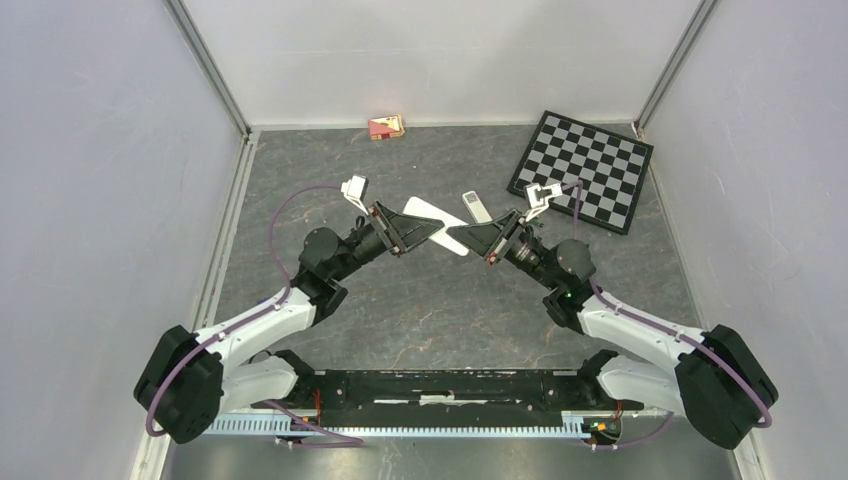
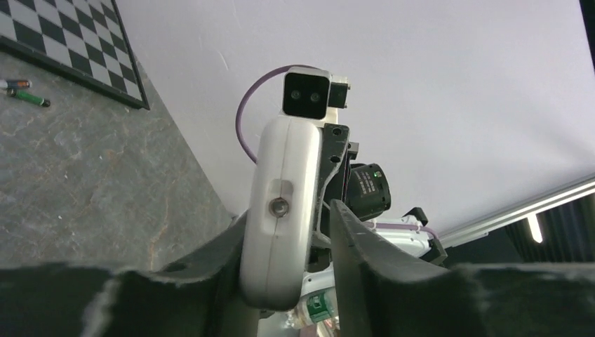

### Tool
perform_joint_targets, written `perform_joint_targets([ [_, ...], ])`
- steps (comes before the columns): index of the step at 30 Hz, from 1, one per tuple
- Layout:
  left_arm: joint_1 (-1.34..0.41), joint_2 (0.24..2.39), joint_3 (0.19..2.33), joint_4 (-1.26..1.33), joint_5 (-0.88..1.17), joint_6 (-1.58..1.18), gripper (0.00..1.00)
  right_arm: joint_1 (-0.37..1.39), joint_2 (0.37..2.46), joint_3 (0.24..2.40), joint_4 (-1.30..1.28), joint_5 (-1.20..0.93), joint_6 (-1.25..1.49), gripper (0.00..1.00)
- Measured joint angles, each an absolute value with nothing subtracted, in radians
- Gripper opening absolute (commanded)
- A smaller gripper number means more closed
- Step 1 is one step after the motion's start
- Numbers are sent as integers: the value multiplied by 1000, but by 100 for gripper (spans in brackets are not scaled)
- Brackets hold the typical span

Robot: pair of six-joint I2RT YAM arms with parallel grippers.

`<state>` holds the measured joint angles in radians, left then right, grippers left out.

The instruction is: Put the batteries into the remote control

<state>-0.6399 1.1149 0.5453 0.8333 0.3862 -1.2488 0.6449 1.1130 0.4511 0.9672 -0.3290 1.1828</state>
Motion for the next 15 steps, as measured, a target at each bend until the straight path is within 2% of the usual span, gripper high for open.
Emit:
perform_joint_targets([
  [3, -641, 1114, 520, 846, 358, -1261, 3, 669, 1113, 443, 966, -286, 1213, 0],
  [8, -642, 1096, 516, 838, 346, -1260, 2, 681, 1116, 441, 970, -267, 1257, 3],
  [11, -646, 1082, 517, 802, 343, -1255, 2, 685, 1115, 421, 988, -263, 1260, 21],
  [13, -648, 1078, 517, 785, 342, -1251, 2, 685, 1116, 405, 1007, -263, 1262, 44],
  [15, -651, 1075, 517, 770, 342, -1248, 2, 685, 1117, 387, 1027, -262, 1252, 53],
])
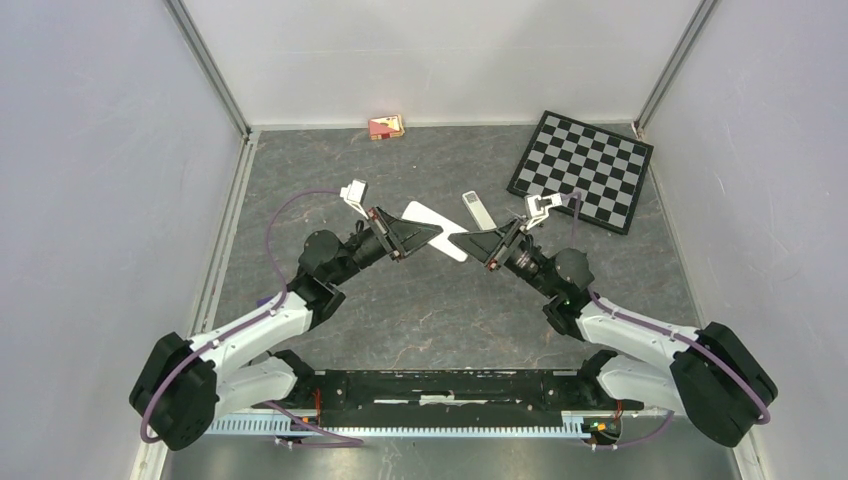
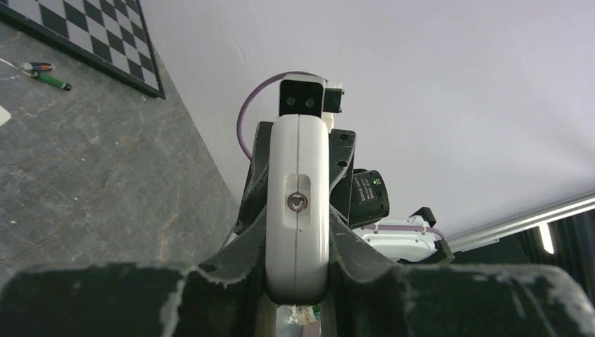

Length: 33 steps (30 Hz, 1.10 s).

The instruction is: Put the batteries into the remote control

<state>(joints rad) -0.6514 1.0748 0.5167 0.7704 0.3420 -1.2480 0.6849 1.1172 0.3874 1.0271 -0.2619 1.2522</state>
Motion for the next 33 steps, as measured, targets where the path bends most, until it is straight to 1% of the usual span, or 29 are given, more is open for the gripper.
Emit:
perform_joint_targets([
  [1, -651, 1071, 517, 764, 342, -1246, 2, 680, 1119, 375, 1031, -258, 1248, 54],
  [3, -649, 1066, 517, 747, 341, -1238, 2, 674, 1120, 361, 1031, -256, 1244, 52],
  [9, -645, 1056, 517, 704, 339, -1222, 2, 665, 1106, 351, 1019, -257, 1229, 40],
  [12, -643, 1047, 519, 681, 338, -1208, 2, 663, 1106, 349, 1017, -263, 1230, 31],
  [14, -643, 1045, 519, 673, 336, -1201, 2, 663, 1108, 346, 1028, -269, 1234, 21],
  [15, -643, 1044, 519, 672, 336, -1201, 2, 662, 1109, 343, 1036, -272, 1235, 18],
  [21, -631, 1019, 539, 630, 356, -1204, 2, 655, 1153, 328, 1161, -320, 1256, 12],
  [24, -612, 1018, 565, 597, 398, -1206, 2, 646, 1181, 328, 1223, -352, 1252, 10],
  [25, -608, 1018, 570, 590, 406, -1206, 2, 643, 1190, 328, 1240, -360, 1252, 10],
  [27, -601, 1019, 580, 570, 422, -1206, 2, 640, 1200, 328, 1258, -369, 1252, 14],
  [30, -599, 1019, 582, 562, 424, -1205, 2, 639, 1204, 329, 1251, -369, 1252, 34],
  [33, -587, 1019, 582, 544, 418, -1208, 2, 637, 1191, 356, 1168, -359, 1227, 51],
])
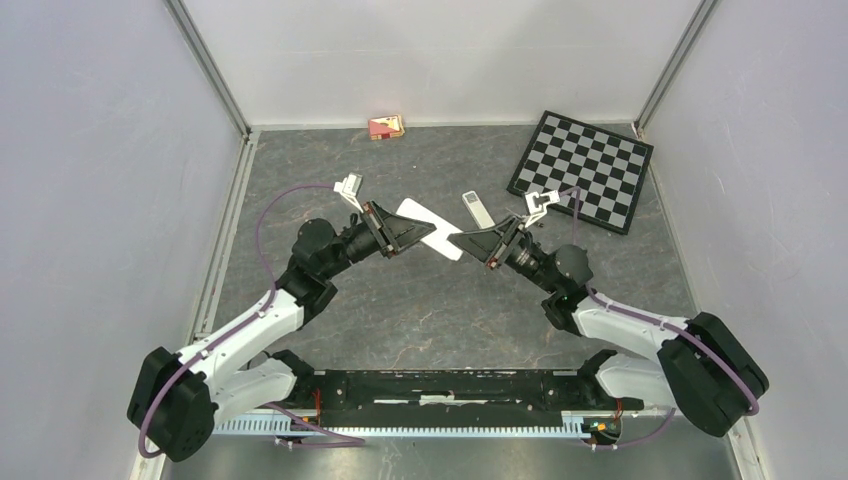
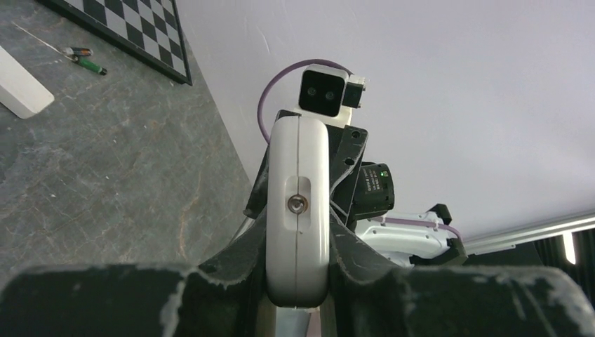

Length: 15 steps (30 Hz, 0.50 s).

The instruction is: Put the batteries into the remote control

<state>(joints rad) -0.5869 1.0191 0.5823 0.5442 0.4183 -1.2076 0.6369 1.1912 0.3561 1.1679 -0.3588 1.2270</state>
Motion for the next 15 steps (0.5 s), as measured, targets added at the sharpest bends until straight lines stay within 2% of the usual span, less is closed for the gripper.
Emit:
perform_joint_targets([
  [3, -577, 1019, 582, 542, 408, -1210, 2, 629, 1181, 385, 1059, -338, 1190, 54],
  [6, -574, 1019, 582, 522, 395, -1206, 2, 627, 1173, 401, 988, -327, 1179, 49],
  [9, -573, 1019, 582, 502, 392, -1195, 2, 627, 1164, 404, 952, -328, 1179, 48],
  [13, -573, 1018, 583, 475, 376, -1165, 2, 627, 1155, 404, 916, -328, 1179, 49],
  [15, -573, 1013, 585, 446, 366, -1136, 2, 627, 1148, 404, 877, -328, 1179, 53],
])
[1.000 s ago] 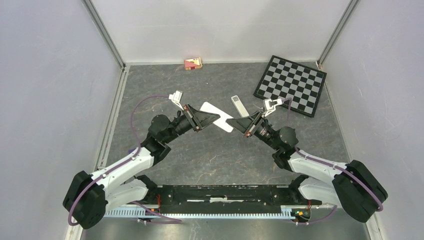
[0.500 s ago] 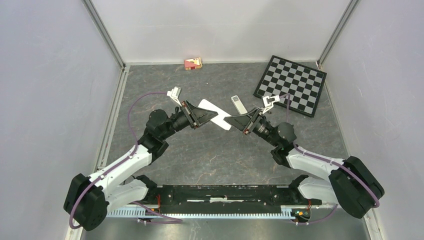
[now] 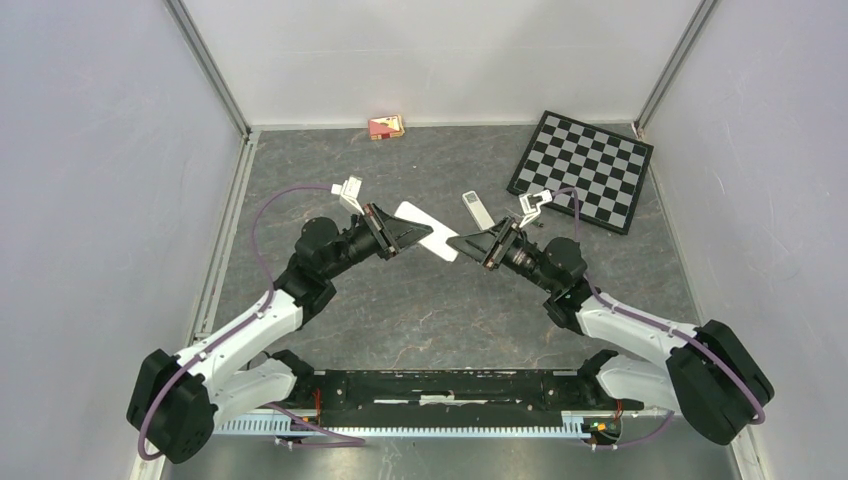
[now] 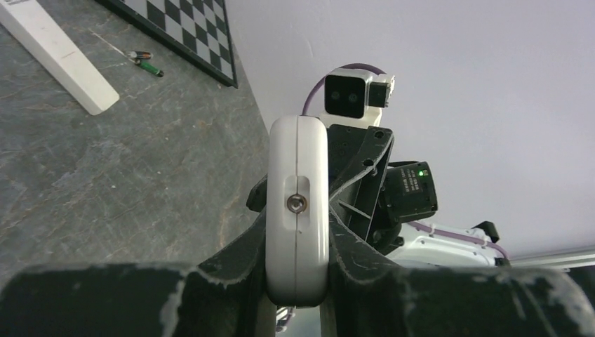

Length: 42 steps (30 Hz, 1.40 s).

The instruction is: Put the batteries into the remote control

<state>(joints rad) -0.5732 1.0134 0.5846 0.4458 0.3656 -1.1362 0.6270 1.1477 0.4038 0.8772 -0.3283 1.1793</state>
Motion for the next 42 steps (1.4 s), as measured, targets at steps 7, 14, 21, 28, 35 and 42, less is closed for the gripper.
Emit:
perform_joint_targets([
  [7, -572, 1004, 604, 394, 340, -1047, 2, 624, 1131, 403, 782, -331, 1182, 60],
  [14, -572, 1009, 614, 394, 344, -1018, 2, 623, 1140, 380, 828, -335, 1209, 62],
  [21, -569, 1029, 622, 390, 349, -994, 2, 623, 1160, 380, 867, -343, 1236, 34],
  [28, -567, 1050, 622, 391, 352, -944, 2, 623, 1140, 389, 784, -350, 1232, 27],
  [35, -567, 1070, 622, 404, 368, -911, 2, 622, 1135, 389, 756, -358, 1229, 21],
  [42, -561, 1102, 622, 421, 375, -908, 2, 617, 1135, 389, 746, -358, 1229, 13],
])
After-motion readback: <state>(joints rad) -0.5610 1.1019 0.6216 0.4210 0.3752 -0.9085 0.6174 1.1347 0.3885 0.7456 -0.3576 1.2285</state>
